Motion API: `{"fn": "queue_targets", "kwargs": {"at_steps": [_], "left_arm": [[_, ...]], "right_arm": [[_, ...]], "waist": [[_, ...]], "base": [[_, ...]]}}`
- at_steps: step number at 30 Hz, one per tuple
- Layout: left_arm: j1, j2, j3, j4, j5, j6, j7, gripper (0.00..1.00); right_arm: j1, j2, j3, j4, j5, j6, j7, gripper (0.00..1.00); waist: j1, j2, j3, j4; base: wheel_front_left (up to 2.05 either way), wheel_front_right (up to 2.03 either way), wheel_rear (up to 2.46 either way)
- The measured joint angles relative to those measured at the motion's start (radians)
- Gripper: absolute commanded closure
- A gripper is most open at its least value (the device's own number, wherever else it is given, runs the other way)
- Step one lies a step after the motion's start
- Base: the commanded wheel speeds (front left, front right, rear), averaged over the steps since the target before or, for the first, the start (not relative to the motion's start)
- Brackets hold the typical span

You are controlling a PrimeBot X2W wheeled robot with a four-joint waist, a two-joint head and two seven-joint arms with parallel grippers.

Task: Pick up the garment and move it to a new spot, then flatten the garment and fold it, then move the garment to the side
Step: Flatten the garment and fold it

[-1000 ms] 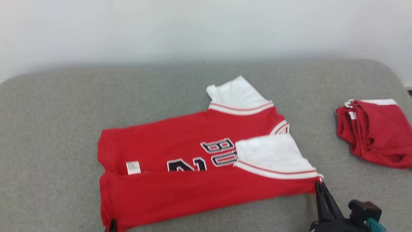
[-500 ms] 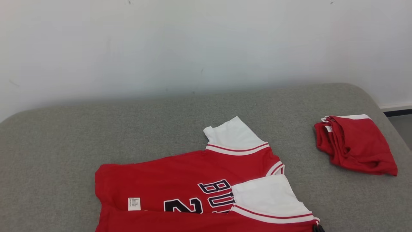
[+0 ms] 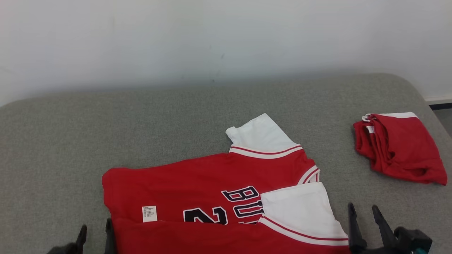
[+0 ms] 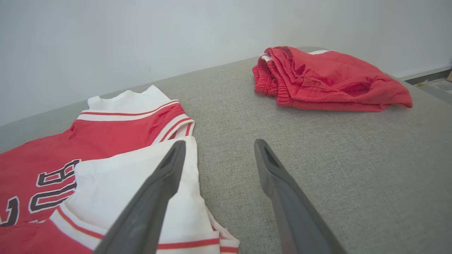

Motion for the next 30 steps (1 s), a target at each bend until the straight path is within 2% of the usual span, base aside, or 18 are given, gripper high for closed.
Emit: {"fn": "queue_targets", "kwargs": {"at_steps": [3, 7, 14, 17, 24, 29, 30], "left_arm": [[-0.092, 0.014, -0.016, 0.029, 0.013, 0.000, 0.000, 0.00], [-0.242, 0.065, -0.066, 0.107, -0.007, 0.000, 0.000, 0.00], [-0.432, 0.114, -0.176, 0.299, -0.113, 0.000, 0.009, 0.00], [-0.492, 0.139, -0.199, 0.362, -0.147, 0.000, 0.015, 0.00], [-0.569, 0.147, -0.324, 0.410, -0.264, 0.000, 0.076, 0.00], [-0.585, 0.176, -0.392, 0.407, -0.332, 0.000, 0.077, 0.00], [-0.587, 0.183, -0.402, 0.407, -0.345, 0.000, 0.074, 0.04]], "right_arm": [[-0.058, 0.000, 0.007, -0.019, -0.005, 0.000, 0.000, 0.00], [-0.149, 0.002, 0.045, -0.047, -0.007, 0.000, 0.000, 0.00], [-0.238, 0.000, 0.117, -0.066, 0.003, 0.000, 0.000, 0.00], [-0.287, -0.020, 0.136, -0.073, 0.004, 0.000, 0.000, 0.00], [-0.348, -0.047, 0.149, -0.081, 0.011, 0.000, 0.000, 0.00], [-0.358, -0.051, 0.164, -0.063, 0.013, 0.000, 0.000, 0.00], [-0.370, -0.058, 0.179, -0.054, 0.015, 0.000, 0.000, 0.00]], "waist": [[0.0000, 0.0000, 0.032, 0.009], [0.0001, 0.0000, 0.083, 0.017], [0.0002, 0.0001, 0.165, 0.020], [0.0002, 0.0002, 0.192, 0.018], [0.0002, 0.0002, 0.226, 0.024], [0.0000, 0.0001, 0.231, 0.040], [0.0000, 0.0002, 0.233, 0.041]], "base": [[0.00, 0.00, 0.00], [0.00, 0.00, 0.00], [0.00, 0.00, 0.00], [0.00, 0.00, 0.00], [0.00, 0.00, 0.00], [0.00, 0.00, 0.00], [0.00, 0.00, 0.00]]}}
